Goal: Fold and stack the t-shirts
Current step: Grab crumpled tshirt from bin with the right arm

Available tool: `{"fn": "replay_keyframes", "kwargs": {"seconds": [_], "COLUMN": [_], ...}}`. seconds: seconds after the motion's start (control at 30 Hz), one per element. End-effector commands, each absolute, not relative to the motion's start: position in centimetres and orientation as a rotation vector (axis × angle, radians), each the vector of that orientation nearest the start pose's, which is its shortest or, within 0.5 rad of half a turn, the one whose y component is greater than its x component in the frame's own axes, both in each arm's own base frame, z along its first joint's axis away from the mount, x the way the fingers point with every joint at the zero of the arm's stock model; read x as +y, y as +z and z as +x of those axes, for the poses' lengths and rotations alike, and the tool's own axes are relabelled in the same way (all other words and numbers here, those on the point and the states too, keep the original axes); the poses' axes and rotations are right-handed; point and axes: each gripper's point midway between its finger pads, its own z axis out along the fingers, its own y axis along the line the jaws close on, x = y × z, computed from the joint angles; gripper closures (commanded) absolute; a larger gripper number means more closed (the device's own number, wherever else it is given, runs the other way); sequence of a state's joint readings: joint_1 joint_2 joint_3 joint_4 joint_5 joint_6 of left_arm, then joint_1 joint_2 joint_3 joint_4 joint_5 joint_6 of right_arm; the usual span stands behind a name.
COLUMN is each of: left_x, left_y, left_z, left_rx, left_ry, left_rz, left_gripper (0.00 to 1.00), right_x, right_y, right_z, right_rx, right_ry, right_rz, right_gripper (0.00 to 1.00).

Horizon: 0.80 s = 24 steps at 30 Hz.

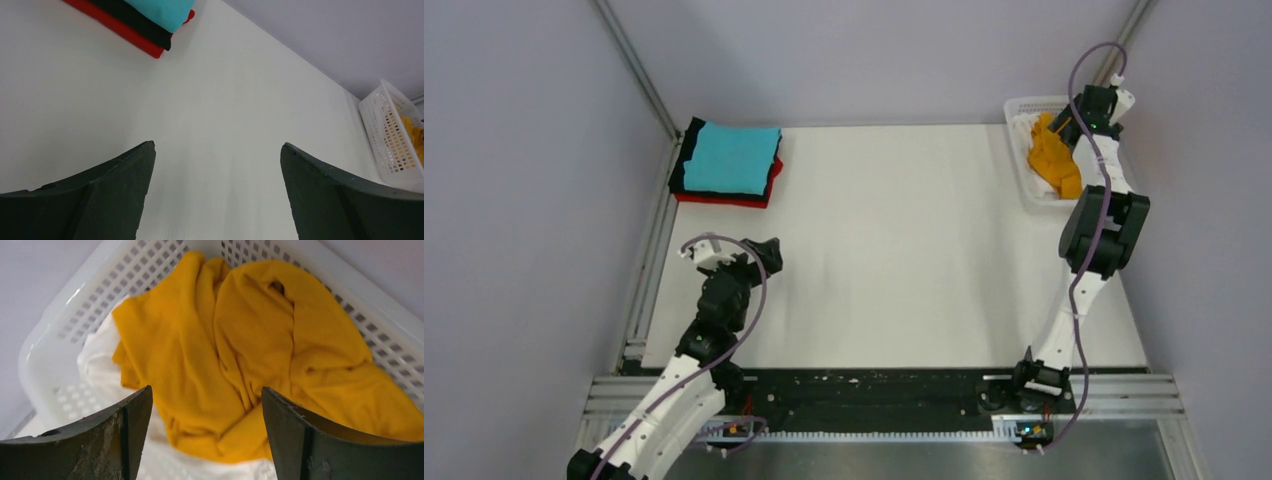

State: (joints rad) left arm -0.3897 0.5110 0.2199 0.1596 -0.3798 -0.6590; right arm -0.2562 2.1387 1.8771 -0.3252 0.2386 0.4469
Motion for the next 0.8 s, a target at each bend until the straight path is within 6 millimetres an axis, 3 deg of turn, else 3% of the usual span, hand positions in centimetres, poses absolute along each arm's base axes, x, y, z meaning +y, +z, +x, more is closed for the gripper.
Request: {"fn": "replay_keyframes", "kwargs": {"seconds": [0.0,0.1,0.2,0.3,0.33,0.37,0.4,0.53,0.67,0.77], "left_x": [-6.3,-6.2,-6.2,-6.4,-6.4,-6.4,-6.5,-6.9,-8.6,-9.1], "left_y": [18.0,17.8,17.6,17.3,17.3,17.2,17.2,17.6,17.9,18.0], "left_z": [28.5,28.9,29.2,29.5,29.5,29.5,29.5,29.5,29.4,29.3], "left_rx": [1.545,1.547,1.563,1.580,1.584,1.588,1.590,1.592,1.622,1.634], "left_ry": [-0.446,-0.426,-0.412,-0.407,-0.405,-0.404,-0.405,-0.422,-0.491,-0.511], "left_rz": [-0.517,-0.523,-0.524,-0.517,-0.516,-0.515,-0.514,-0.489,-0.404,-0.386], "left_gripper": [0.01,0.01,0.01,0.01,0.01,0.01,0.01,0.01,0.01,0.01], "right_x": [-20.4,-21.1,-21.1,-20.6,-20.6,-20.6,-20.6,-19.1,-17.7,-15.7], "right_y": [16.7,14.0,11.4,10.7,11.0,11.7,12.5,18.7,27.2,35.8], "right_z": [61.1,62.1,62.2,62.3,62.2,62.3,62.3,62.3,59.3,55.6], "right_rx": [1.876,1.904,1.935,1.947,1.944,1.936,1.928,1.913,1.849,1.724], "right_ry": [-0.145,-0.178,-0.173,-0.136,-0.137,-0.140,-0.141,-0.069,-0.109,-0.136], "right_rz": [0.911,0.922,0.949,0.952,0.946,0.935,0.919,0.753,0.648,0.561], "right_gripper": [0.23,0.26,0.39,0.68,0.83,0.92,1.00,1.00,1.00,1.00]}}
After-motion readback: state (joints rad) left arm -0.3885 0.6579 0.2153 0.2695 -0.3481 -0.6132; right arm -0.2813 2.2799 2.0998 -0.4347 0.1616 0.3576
